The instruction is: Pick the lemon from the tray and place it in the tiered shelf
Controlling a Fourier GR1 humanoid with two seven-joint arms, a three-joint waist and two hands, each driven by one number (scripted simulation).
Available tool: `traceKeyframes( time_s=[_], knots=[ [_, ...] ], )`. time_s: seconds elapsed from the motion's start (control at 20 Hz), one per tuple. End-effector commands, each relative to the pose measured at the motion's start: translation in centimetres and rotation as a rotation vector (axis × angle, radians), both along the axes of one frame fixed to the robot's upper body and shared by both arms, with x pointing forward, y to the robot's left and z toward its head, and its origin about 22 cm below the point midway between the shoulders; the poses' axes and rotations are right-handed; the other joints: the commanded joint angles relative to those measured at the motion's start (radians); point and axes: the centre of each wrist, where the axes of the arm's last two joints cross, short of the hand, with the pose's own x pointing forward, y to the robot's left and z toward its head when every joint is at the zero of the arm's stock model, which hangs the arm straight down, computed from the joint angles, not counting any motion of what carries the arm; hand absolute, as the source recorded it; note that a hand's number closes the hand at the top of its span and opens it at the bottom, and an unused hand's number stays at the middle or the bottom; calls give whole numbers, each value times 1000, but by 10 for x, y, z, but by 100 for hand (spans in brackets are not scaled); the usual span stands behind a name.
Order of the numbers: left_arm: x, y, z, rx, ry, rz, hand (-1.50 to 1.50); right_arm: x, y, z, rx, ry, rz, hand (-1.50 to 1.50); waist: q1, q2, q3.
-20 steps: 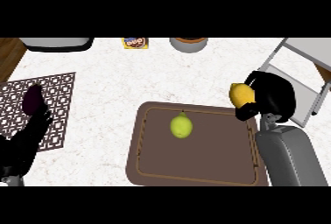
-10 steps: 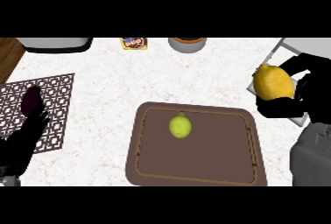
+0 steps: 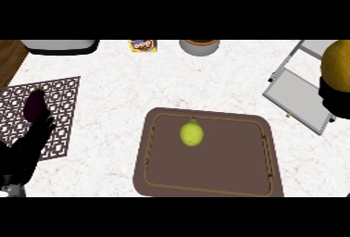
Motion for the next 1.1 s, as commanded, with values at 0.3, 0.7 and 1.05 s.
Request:
traceKeyframes(
  time_s=[0.3,0.7,1.05],
  knots=[
    [5,-10,-1,-7,11,-11,0,13,-22,60,-149,69,-239,150,2,0,0],
    [6,0,15,5,-6,-28,0,57,-30,99,-158,111,-259,150,20,3,0],
    [-2,-9,5,-14,-8,-11,0,74,-91,73,-241,156,-339,150,12,4,1]
  ],
)
